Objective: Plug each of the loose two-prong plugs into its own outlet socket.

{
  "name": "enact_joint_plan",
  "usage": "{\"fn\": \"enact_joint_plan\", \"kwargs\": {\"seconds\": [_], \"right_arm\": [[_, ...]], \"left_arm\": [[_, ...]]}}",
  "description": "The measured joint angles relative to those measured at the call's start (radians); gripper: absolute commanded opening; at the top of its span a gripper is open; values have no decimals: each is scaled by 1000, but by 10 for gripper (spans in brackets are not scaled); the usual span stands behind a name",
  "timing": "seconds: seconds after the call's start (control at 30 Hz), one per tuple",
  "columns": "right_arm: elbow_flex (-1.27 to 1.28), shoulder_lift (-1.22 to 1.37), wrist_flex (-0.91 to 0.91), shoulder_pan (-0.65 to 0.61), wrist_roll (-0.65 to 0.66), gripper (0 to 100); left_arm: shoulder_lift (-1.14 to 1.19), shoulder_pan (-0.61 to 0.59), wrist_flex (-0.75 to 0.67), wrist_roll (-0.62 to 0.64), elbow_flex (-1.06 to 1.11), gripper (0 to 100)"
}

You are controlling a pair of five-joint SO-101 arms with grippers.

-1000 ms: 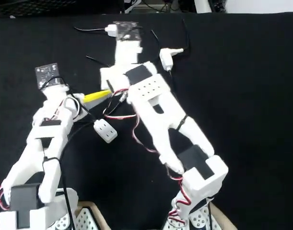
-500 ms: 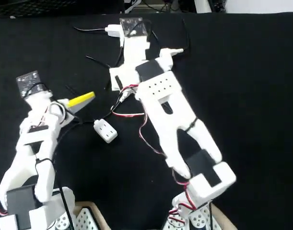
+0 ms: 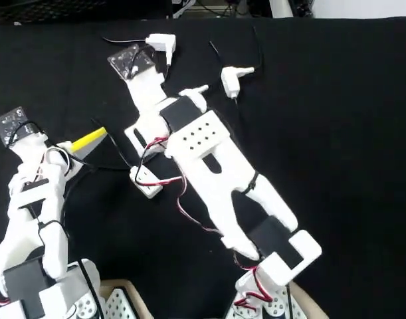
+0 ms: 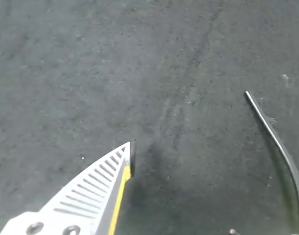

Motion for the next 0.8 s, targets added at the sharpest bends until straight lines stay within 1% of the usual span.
{"fn": "enact_joint_plan", "kwargs": {"seconds": [0.3,0.5,0.67,0.8], "right_arm": [[-2,11,92,-64,98,11],[43,9,89,-103,160,11],[120,9,52,-103,219,11],[132,9,51,-103,253,11]], "left_arm": [[0,-2,0,0,0,620],[0,-2,0,0,0,620],[0,-2,0,0,0,620],[0,14,0,0,0,620]]}}
